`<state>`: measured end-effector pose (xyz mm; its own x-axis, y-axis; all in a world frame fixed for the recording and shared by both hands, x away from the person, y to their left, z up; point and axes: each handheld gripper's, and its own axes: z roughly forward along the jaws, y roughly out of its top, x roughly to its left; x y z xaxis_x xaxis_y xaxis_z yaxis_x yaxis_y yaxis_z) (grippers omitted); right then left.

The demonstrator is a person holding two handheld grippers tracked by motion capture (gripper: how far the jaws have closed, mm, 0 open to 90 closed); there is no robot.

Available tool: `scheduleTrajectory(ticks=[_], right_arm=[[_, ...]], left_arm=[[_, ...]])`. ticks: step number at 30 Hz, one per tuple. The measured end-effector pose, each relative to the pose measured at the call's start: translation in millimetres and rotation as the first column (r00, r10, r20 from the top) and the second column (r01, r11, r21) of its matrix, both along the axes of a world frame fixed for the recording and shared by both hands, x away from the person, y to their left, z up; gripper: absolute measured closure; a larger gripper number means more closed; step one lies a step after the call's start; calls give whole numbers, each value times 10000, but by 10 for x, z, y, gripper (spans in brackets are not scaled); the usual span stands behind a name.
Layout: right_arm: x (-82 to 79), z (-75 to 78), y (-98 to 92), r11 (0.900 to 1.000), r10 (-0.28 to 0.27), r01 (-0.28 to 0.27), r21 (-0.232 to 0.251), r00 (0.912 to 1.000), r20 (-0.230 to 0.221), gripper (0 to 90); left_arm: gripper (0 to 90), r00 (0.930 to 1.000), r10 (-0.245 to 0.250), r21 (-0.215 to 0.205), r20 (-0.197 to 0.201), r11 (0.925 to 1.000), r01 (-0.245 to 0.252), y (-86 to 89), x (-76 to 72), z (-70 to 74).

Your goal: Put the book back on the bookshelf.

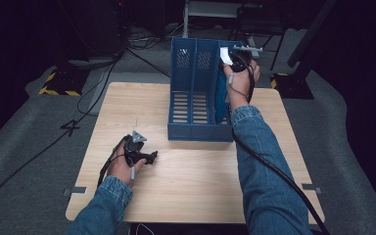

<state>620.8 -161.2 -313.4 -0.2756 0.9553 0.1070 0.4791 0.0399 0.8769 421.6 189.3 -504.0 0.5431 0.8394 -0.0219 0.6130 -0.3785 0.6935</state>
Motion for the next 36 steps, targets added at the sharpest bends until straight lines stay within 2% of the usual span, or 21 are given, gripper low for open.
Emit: scheduleTrajectory(ticks=[2, 4, 7, 10, 15, 22, 28, 31, 34, 35, 36], right_arm=[[3, 15, 4, 10000, -13, 12, -58, 9999, -157, 586], [-17, 13, -6, 9998, 39, -41, -183, 9999, -126, 571], [-62, -7, -45, 9998, 67, -69, 183, 9999, 154, 507], [-134, 30, -72, 9996, 283, -282, -11, 9988, 399, 451], [-292, 149, -121, 9974, 671, -650, -316, 9952, 707, 431], [-491, 276, -187, 9938, 1038, -1004, -475, 9917, 759, 404], [-719, 310, -279, 9801, 1890, -1837, -746, 9794, 710, 390], [-857, 326, -353, 9735, 2206, -2146, -794, 9724, 757, 379], [-947, 335, -415, 9694, 2367, -2305, -846, 9688, 734, 374], [-1040, 337, -503, 9671, 2468, -2413, -806, 9668, 665, 371], [-1040, 337, -503, 9671, 2468, -2413, -806, 9668, 665, 371]], left_arm=[[165, 10000, -9, -2, 3, 10000, 9, 0, 0, -1], [166, 10000, -3, -30, -18, 10000, 3, -2, -2, -2], [166, 10000, -5, -15, -22, 10000, 5, -3, -2, -1], [166, 10000, 16, -51, -36, 10000, -16, -5, -4, -2], [166, 10000, -6, -16, -22, 10000, 6, -2, -2, -1], [165, 10000, -31, -16, 11, 10000, 31, 3, -9, -2], [165, 9994, -356, -8, -34, 9994, 356, 96, -30, 2], [164, 9995, -300, -39, -28, 9995, 300, 161, -32, -2], [162, 9996, -268, -23, -46, 9996, 268, 187, -32, 0], [161, 9996, -298, -16, -25, 9996, 298, 199, -34, -2], [161, 9996, -298, -16, -25, 9996, 298, 199, -34, -2]])
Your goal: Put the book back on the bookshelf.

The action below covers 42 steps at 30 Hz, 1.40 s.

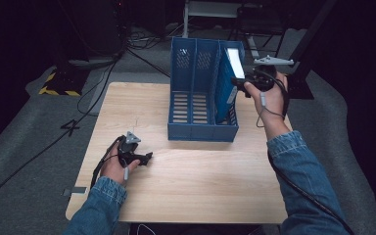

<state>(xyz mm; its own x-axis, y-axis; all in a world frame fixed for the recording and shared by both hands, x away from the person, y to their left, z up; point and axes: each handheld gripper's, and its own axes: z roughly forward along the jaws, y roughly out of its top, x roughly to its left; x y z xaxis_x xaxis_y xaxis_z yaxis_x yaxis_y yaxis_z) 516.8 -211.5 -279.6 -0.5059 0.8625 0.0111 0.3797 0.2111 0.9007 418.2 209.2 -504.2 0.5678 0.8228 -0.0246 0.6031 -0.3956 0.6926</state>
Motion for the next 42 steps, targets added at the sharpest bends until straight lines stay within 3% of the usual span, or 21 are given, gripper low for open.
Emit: scheduleTrajectory(ticks=[8, 13, 20, 23, 27, 32, 38, 39, 40, 42], right_arm=[[-290, -36, -324, 9999, 55, -54, 90, 10000, -40, 362], [-466, -137, -480, 9998, 206, -204, 57, 9988, -439, 355], [-677, -374, -659, 9979, 448, -498, -415, 9925, -1136, 334], [-771, -521, -751, 9962, 315, -406, -770, 9927, -1165, 323], [-871, -806, -851, 9930, 451, -650, -988, 9804, -1916, 309], [-954, -1170, -947, 9927, 447, -717, -973, 9657, -2559, 300], [-1023, -1580, -1023, 9958, 246, -487, -779, 9583, -2846, 291], [-1020, -1653, -1029, 9943, 234, -538, -924, 9525, -3036, 291], [-1022, -1703, -1035, 9931, 300, -641, -983, 9485, -3155, 291], [-1026, -1749, -1045, 9930, 271, -615, -1004, 9492, -3135, 291]], left_arm=[[138, 10000, 3, 47, -22, 10000, -3, -12, 28, -2], [124, 10000, 45, 14, -21, 10000, -45, -19, 53, -5], [124, 10000, 60, 36, 3, 10000, -60, -18, 57, -4], [125, 10000, 61, 33, -21, 10000, -60, -20, 55, -4], [125, 10000, 54, 43, -25, 10000, -54, -21, 54, -4], [125, 10000, 52, 44, -26, 10000, -51, -21, 54, -4], [125, 10000, 59, 68, -54, 10000, -58, -25, 59, -1], [125, 10000, 67, 66, -41, 10000, -67, -29, 60, -2], [124, 10000, 81, 53, -38, 10000, -81, -32, 60, -3], [125, 10000, 80, 58, -42, 10000, -80, -33, 61, -3]])
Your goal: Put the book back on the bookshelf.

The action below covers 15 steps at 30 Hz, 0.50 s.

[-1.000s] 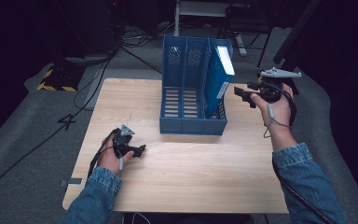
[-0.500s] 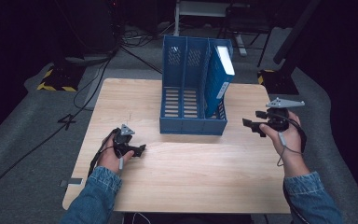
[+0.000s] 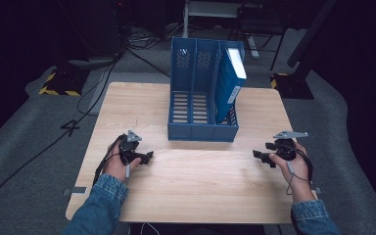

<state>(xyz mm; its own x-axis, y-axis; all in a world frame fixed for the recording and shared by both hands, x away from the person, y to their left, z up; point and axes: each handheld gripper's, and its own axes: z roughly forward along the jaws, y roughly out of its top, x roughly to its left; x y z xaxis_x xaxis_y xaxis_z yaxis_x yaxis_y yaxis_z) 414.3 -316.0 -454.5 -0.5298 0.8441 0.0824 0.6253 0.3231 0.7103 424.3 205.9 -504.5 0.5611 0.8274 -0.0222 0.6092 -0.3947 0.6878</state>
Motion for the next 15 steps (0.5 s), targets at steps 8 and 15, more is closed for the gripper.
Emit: scheduleTrajectory(ticks=[8, 15], right_arm=[[-5, -309, 6, 9996, 260, -260, -115, 9997, 0, 288], [22, -461, 62, 9957, 887, -876, -306, 9954, 358, 184]], left_arm=[[125, 10000, 27, -39, -14, 10000, -27, -9, 4, -1], [125, 10000, 4, -29, 35, 10000, -4, -11, 10, -2]])
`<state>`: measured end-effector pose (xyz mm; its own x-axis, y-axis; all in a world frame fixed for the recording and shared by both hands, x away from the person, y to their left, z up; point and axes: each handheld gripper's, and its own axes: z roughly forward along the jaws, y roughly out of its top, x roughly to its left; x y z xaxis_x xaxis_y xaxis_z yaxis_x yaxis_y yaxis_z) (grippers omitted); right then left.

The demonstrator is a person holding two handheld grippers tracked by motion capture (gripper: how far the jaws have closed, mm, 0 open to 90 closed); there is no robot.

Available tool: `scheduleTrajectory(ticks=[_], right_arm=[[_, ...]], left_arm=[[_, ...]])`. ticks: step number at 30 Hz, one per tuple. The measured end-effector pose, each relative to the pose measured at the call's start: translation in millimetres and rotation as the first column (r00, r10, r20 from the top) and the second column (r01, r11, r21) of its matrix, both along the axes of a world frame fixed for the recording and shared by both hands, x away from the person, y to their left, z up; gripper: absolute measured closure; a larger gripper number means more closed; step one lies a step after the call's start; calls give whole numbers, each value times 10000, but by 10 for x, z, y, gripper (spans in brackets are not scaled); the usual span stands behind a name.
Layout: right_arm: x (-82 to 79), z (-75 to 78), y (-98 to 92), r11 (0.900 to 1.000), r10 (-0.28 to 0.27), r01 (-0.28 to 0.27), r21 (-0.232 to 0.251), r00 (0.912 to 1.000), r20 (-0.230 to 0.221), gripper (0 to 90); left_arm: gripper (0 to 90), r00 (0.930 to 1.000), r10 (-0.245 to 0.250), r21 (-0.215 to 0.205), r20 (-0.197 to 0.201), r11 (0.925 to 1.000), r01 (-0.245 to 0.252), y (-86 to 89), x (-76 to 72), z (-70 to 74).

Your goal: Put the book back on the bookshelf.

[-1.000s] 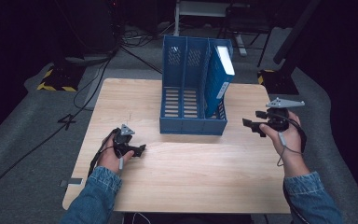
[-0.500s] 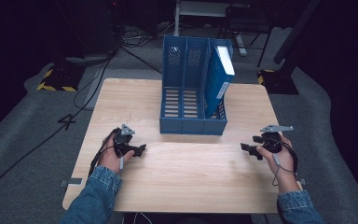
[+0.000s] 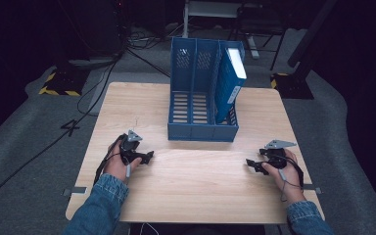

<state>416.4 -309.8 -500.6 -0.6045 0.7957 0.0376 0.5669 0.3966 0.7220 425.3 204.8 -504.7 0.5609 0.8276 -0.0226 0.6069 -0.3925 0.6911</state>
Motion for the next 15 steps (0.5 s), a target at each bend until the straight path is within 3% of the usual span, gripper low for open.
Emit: scheduleTrajectory(ticks=[2, 4, 15], right_arm=[[9, -44, 47, 9995, 83, -71, -307, 9992, 380, 108], [15, -47, 68, 9994, 105, -94, -346, 9994, 333, 83], [19, -50, 78, 9993, 103, -92, -352, 9995, 315, 75]], left_arm=[[125, 10000, 6, -6, -1, 10000, -6, -1, 0, 0], [125, 10000, 2, -1, 0, 10000, -2, 0, 0, 0], [125, 10000, 28, -8, 0, 10000, -28, -3, 0, 0]])
